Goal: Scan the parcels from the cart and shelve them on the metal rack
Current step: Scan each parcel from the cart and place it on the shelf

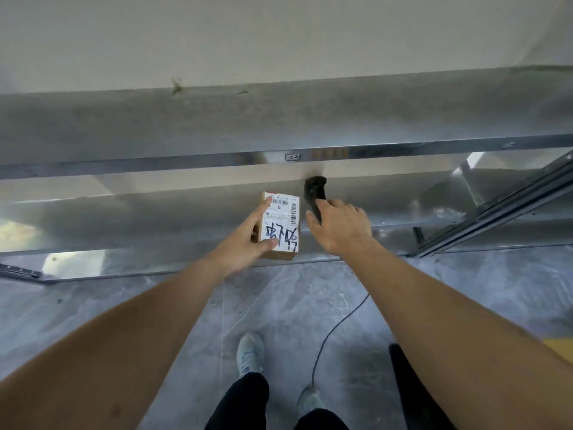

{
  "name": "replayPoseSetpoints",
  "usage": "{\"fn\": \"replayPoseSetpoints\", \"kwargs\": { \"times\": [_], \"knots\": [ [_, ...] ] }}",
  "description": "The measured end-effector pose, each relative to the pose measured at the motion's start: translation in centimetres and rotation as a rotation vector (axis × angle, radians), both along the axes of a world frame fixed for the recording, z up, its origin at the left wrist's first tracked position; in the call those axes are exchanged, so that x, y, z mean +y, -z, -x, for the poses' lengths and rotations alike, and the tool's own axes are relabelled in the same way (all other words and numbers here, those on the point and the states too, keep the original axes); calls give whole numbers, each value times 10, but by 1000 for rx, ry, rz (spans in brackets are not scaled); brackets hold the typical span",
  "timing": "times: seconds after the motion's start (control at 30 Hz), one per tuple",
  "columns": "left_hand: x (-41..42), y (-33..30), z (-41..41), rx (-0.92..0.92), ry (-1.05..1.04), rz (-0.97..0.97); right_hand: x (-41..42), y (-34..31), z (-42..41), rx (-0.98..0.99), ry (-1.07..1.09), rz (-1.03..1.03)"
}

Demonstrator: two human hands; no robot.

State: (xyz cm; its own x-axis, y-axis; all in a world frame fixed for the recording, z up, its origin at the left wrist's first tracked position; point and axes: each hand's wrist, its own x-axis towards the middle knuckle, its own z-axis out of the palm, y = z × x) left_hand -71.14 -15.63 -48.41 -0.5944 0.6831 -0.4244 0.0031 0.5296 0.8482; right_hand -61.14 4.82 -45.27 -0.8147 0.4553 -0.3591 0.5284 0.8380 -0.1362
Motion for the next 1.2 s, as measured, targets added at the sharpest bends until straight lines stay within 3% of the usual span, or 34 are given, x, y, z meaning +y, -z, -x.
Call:
{"fn": "replayPoseSetpoints", "kwargs": {
  "times": [0.53,0.8,1.2],
  "knots": [
    [76,159,92,257,65,-126,79,182,89,134,59,-157],
    [97,195,127,344,44,-132,99,226,127,191,94,-203],
    [90,216,149,354,2,-197,96,261,154,335,358,-130]
  ]
}}
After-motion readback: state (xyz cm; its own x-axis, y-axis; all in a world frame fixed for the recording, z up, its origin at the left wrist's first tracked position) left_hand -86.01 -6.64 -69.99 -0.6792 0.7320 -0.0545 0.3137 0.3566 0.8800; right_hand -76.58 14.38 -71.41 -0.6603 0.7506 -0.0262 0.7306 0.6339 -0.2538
